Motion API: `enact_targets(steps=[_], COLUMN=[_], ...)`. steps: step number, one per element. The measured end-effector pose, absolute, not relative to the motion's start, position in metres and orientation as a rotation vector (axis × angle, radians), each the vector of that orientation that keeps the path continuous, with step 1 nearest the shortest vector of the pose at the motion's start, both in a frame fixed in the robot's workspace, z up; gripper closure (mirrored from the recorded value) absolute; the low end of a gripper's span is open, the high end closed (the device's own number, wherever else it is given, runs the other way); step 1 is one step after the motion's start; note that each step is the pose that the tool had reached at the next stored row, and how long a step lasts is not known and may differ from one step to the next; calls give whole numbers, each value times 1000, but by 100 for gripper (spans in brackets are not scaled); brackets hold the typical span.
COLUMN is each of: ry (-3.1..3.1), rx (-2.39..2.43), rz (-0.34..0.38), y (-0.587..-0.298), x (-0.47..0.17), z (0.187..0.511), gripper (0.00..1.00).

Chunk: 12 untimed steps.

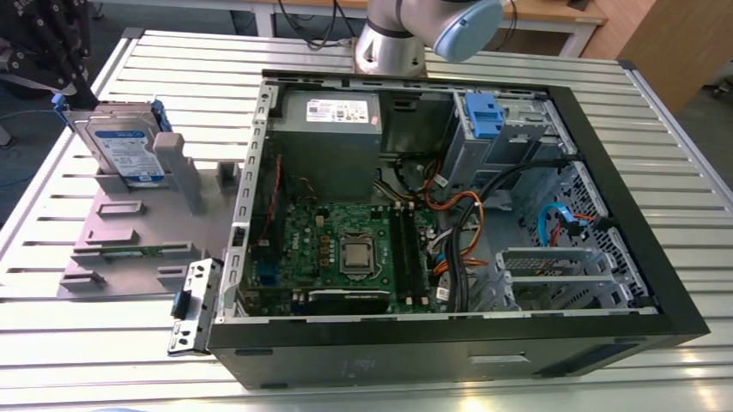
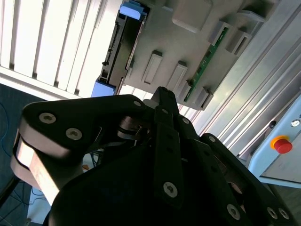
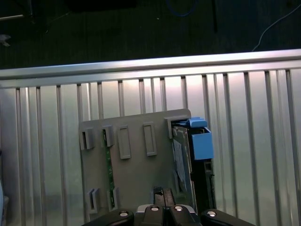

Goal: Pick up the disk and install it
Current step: 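Pick up the disk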

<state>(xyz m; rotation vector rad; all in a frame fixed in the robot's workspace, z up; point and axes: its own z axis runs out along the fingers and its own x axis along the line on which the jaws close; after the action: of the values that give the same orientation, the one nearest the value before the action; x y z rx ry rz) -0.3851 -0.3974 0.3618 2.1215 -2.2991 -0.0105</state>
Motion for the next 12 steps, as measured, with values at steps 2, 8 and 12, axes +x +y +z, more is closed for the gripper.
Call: enact_targets(steps=[2, 8, 12], ry=[-2298, -2294, -2291], rx=[2123, 2127, 2130], rz=[-11, -10, -10], y=[-397, -397, -397], x=[-385, -385, -385], z=[362, 362, 362], gripper=[89, 89, 89])
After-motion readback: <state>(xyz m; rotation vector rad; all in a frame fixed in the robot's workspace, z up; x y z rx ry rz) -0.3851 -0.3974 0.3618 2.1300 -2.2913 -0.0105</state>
